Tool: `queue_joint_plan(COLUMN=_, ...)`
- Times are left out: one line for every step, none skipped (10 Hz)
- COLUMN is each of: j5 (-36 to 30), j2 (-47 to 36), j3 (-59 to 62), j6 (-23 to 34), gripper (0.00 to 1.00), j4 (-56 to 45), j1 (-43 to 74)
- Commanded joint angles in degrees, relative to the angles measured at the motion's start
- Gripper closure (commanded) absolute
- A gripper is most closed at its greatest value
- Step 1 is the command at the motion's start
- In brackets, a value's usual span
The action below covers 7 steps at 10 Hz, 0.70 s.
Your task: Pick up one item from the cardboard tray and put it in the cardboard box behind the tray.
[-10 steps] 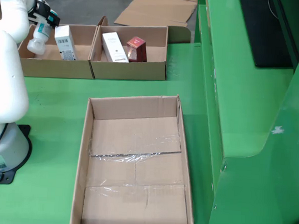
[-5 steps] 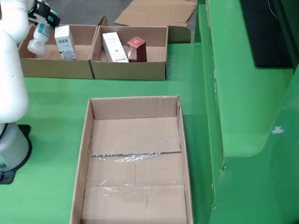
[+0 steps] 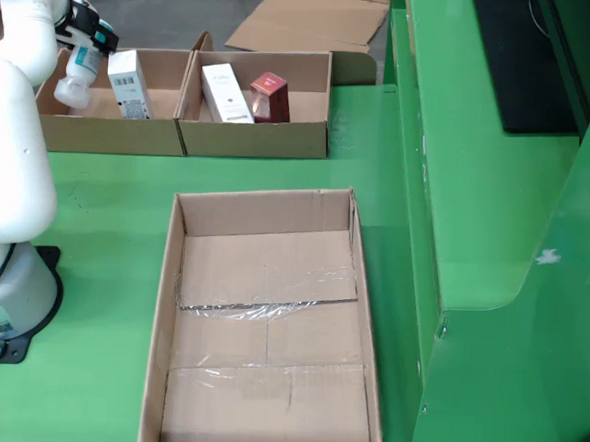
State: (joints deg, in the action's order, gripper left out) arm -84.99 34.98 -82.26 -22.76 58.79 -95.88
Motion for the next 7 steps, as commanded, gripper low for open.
queue_joint_plan(j5=-1.23, j2=1.43, j3=-3.62, j6=-1.12, gripper=0.60, j4=-1.45, j1=0.64)
queue_joint_plan(j5=-1.23, j2=1.43, j3=-3.62, j6=-1.12, gripper=0.50, j4=-1.45, j1=0.64)
queue_joint_plan(j5=-1.23, j2=1.43, j3=-3.62, j6=-1.12, gripper=0.40, j4=-1.45, j1=0.64)
queue_joint_plan(j5=-1.23, j2=1.43, j3=-3.62, j6=-1.12, gripper=0.30, j4=-1.45, j1=0.64)
queue_joint_plan(j5=-1.23, j2=1.43, j3=-3.62, j6=-1.12, gripper=0.20, j4=-1.45, j1=0.64)
queue_joint_plan(j5=-1.23, j2=1.43, j3=-3.62, j6=-1.12, gripper=0.10, j4=-1.45, j1=0.64)
queue_joint_plan(j5=-1.23, j2=1.43, j3=-3.62, j6=-1.12, gripper=0.00, j4=-1.45, j1=0.64)
